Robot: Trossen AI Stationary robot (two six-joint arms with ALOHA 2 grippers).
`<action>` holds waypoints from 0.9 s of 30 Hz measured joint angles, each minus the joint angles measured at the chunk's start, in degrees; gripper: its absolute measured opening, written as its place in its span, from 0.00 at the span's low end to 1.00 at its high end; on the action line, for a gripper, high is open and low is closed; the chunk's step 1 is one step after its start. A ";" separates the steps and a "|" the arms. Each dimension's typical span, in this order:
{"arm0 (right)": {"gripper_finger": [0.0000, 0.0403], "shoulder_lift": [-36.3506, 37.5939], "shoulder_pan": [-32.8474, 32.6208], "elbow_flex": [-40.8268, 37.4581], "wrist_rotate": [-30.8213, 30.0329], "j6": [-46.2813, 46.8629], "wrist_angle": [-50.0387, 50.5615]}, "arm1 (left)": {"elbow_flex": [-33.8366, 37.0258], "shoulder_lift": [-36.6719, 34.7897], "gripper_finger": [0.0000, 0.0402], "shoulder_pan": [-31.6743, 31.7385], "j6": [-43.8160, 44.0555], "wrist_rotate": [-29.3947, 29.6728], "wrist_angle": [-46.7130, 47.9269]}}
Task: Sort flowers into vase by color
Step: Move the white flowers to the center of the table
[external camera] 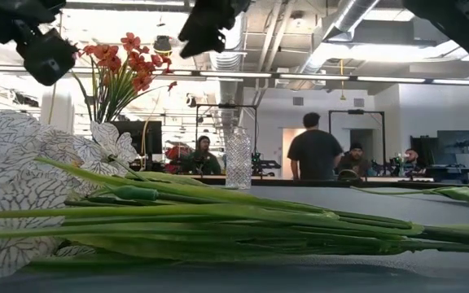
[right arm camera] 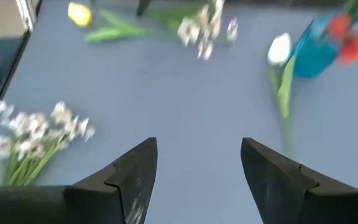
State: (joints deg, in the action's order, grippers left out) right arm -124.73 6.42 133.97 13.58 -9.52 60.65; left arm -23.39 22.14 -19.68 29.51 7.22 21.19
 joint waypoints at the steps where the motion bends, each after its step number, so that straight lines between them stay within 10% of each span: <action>1: 0.65 0.03 -0.38 -0.51 -0.01 0.68 0.77 | -0.92 1.94 0.45 -1.19 0.04 1.10 1.13; 27: 0.65 -0.02 -16.33 -14.45 -10.99 5.55 6.48 | -10.52 32.83 0.45 -32.82 35.26 25.28 1.34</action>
State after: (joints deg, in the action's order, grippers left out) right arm -124.75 -9.92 119.51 2.59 -3.97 67.12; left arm -33.91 54.97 -52.50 64.78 32.50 22.53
